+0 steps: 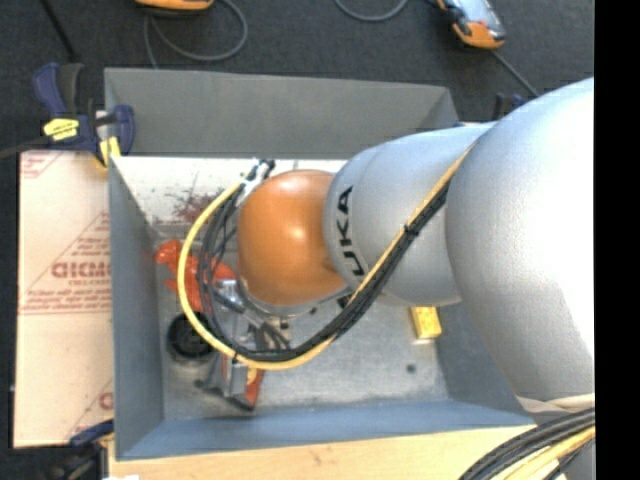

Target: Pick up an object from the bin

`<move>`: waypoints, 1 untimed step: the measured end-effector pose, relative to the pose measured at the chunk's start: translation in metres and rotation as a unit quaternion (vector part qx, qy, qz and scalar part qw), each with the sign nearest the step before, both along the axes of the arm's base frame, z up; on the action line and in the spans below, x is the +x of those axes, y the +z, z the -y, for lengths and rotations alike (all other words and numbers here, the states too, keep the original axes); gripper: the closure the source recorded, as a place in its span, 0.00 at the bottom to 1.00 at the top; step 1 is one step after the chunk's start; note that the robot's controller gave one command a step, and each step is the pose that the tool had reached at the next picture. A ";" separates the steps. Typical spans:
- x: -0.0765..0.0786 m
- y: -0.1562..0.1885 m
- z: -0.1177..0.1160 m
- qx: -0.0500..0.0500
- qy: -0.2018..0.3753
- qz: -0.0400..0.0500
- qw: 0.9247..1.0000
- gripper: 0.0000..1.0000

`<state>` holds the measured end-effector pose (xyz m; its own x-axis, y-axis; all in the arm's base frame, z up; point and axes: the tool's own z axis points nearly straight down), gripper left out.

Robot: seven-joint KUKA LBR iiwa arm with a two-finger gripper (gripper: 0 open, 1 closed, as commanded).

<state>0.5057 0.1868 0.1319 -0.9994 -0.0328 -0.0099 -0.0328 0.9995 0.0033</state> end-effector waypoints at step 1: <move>-0.008 -0.038 -0.010 -0.002 -0.009 -0.006 1.000 0.00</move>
Offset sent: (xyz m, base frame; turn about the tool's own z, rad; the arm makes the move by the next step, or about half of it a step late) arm 0.0142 0.0190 -0.0619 -0.0023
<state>0.4981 0.1963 0.0936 -0.9999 -0.0141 0.0019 -0.0141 0.9999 0.0000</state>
